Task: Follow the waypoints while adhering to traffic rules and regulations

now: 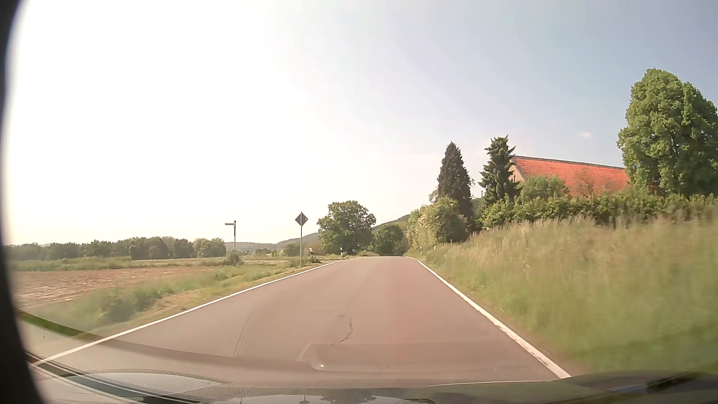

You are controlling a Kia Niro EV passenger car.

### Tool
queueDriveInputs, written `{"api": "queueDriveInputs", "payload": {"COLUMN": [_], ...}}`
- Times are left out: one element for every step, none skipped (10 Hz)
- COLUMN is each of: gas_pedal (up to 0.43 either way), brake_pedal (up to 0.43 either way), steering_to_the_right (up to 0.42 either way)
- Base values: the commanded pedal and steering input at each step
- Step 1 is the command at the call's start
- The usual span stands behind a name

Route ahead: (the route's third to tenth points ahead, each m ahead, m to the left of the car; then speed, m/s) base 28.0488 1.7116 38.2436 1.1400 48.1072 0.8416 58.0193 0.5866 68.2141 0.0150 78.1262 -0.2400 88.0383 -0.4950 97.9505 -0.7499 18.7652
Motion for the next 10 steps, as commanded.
{"api": "queueDriveInputs", "payload": {"gas_pedal": [0.311,0.299,0.299,0.299,0.287,0.28,0.268,0.268,0.268,0.268], "brake_pedal": [0.0,0.0,0.0,0.0,0.0,0.0,0.0,0.0,0.0,0.0], "steering_to_the_right": [0.005,0.004,0.003,0.003,0.003,0.003,0.003,0.003,0.004,0.004]}}
